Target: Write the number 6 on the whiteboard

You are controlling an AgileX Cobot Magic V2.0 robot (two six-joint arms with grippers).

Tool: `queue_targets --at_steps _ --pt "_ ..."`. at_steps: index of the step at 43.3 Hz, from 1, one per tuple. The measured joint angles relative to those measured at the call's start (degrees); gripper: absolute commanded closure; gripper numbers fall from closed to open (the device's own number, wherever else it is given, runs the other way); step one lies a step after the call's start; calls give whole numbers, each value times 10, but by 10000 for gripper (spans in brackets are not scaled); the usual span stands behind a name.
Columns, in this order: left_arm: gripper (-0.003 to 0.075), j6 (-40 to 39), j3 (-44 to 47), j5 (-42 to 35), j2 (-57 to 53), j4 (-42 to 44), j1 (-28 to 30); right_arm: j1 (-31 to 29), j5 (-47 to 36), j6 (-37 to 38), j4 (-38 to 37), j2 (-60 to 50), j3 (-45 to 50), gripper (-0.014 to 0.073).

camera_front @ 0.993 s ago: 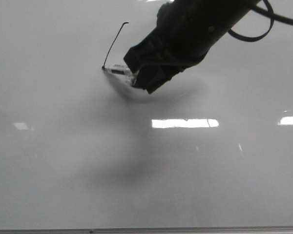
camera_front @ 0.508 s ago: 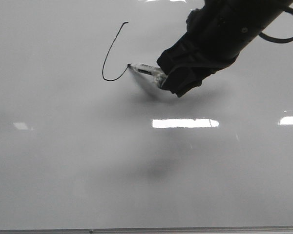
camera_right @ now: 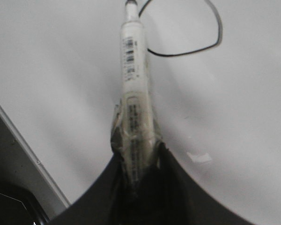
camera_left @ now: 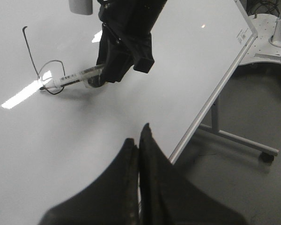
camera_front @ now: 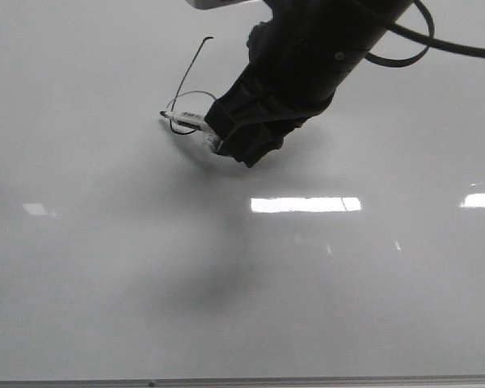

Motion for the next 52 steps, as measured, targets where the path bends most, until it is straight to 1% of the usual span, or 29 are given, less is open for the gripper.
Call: queue_targets --at_steps 5,10,13,15,19,22,24,26,32,38,45,50,52 --pt "741 0 0 0 0 0 0 7 18 0 -4 -75 33 652" --pt "736 0 -2 8 4 2 0 7 75 -18 -19 -149 67 652" --pt "701 3 -14 41 26 11 0 7 113 -34 -23 -173 82 652" --pt "651 14 -28 65 49 15 0 7 128 -44 -25 -182 86 652" --pt "497 51 -67 105 106 20 0 14 158 -73 -28 -195 87 652" --pt "386 82 -103 120 148 31 -4 23 176 -100 -31 -201 87 652" --pt "324 94 -126 126 176 44 -6 31 188 -112 -31 -201 87 652" --pt "287 99 -150 126 206 61 -7 42 194 -120 -32 -201 87 652" --pt "279 108 -208 126 277 107 -21 82 199 -126 -42 -201 87 652" --pt "279 133 -244 128 339 123 -52 119 199 -126 -50 -201 87 652" --pt "280 141 -258 130 397 149 -83 134 187 -126 -52 -201 87 652" --pt "287 142 -259 130 416 154 -86 134 187 -127 -52 -201 87 652" --pt "304 143 -259 127 418 154 -86 134 187 -127 -52 -201 87 652"
